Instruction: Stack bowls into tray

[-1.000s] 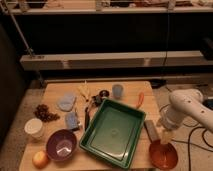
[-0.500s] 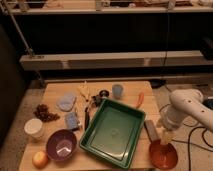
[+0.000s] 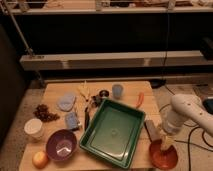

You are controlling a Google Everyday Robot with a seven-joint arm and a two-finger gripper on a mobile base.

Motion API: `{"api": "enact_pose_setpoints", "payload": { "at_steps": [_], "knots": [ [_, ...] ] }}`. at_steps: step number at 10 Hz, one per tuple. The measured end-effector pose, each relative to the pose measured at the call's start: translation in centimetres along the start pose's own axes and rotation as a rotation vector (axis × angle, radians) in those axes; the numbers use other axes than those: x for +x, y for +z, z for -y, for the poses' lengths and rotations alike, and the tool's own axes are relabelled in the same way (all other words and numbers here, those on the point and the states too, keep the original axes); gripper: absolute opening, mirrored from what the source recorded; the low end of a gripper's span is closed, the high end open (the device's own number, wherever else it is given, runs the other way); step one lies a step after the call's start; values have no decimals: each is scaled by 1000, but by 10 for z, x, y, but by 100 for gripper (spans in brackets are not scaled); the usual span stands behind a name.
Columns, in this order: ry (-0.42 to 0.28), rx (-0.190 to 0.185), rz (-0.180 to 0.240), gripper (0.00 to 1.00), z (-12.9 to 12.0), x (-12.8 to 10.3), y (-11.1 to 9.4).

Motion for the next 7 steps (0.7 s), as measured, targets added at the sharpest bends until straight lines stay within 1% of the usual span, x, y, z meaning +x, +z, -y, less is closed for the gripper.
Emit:
{"api": "enact_pose_setpoints", "payload": {
  "at_steps": [2, 3, 4, 5, 6, 7],
  "knots": [
    [-2, 0, -2, 34, 1, -1, -3],
    [-3, -3, -2, 22, 0, -2, -3],
    [-2, -6, -4, 12, -1, -1, -3],
    [0, -5, -3, 5, -1, 1, -3],
    [-4, -14, 7, 0, -2, 0, -1],
    [-14, -45, 27, 0, -3, -3, 4]
  ]
}}
